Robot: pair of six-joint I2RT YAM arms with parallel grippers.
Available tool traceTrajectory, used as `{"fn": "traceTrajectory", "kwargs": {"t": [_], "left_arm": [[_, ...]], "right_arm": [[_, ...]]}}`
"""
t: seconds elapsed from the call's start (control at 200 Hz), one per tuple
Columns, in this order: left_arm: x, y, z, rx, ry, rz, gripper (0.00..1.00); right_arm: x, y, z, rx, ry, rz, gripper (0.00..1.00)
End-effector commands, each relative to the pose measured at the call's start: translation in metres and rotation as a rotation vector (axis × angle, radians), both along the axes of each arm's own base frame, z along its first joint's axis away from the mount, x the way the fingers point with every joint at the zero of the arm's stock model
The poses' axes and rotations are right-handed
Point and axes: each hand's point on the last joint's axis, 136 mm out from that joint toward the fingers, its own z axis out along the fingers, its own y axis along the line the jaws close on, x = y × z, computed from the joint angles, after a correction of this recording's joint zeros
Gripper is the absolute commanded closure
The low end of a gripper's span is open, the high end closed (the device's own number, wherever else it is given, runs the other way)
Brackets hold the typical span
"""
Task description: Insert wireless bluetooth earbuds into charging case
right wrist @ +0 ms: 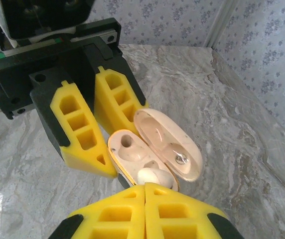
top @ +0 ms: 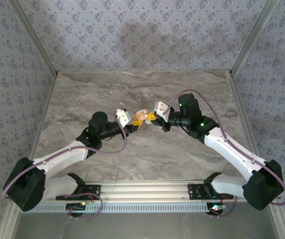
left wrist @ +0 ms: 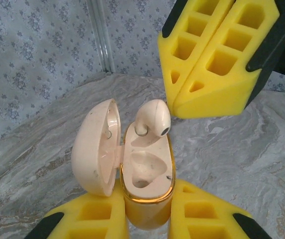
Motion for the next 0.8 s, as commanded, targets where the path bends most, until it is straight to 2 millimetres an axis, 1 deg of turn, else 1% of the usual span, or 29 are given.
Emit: {"fn": "traceTrajectory", "kwargs": {"t": [0.0, 0.18, 0.25, 0.345, 0.415, 0.495, 0.575, 0.68, 0.794], "left_arm": [[-0.01, -0.005, 0.028, -0.046, -0.076, -0.05, 0.89], [-0.01, -0.004, 0.028, -0.047, -0.077, -0.052, 0.89], [-0.009, -0.004, 0.027, -0.044, -0.075, -0.047, 0.89], [-0.005, -0.001, 0.022, -0.038, -0.065, -0.014, 0.89], [0.003, 0.006, 0.018, -0.035, -0.052, 0.045, 0.89], [0.014, 0.017, 0.014, -0.047, -0.019, 0.116, 0.89], [0.029, 0.032, 0.008, -0.075, 0.056, 0.178, 0.89], [0.05, 0.058, -0.004, -0.105, 0.155, 0.295, 0.89], [0.069, 0.089, -0.018, -0.115, 0.268, 0.439, 0.9]], "right_arm": [[0.0, 0.008, 0.013, 0.019, -0.026, 0.023, 0.91], [0.0, 0.008, 0.01, 0.008, -0.023, 0.012, 0.91], [0.0, 0.008, 0.012, 0.014, -0.028, 0.014, 0.91], [-0.004, 0.007, 0.021, 0.034, -0.039, 0.019, 0.88], [-0.006, 0.004, 0.025, 0.048, -0.029, 0.009, 0.83], [-0.007, 0.002, 0.027, 0.065, 0.018, -0.016, 0.75], [-0.005, 0.004, 0.023, 0.092, 0.091, -0.051, 0.7], [0.0, 0.01, 0.013, 0.124, 0.223, -0.133, 0.67], [0.009, 0.02, 0.002, 0.144, 0.361, -0.241, 0.67]]}}
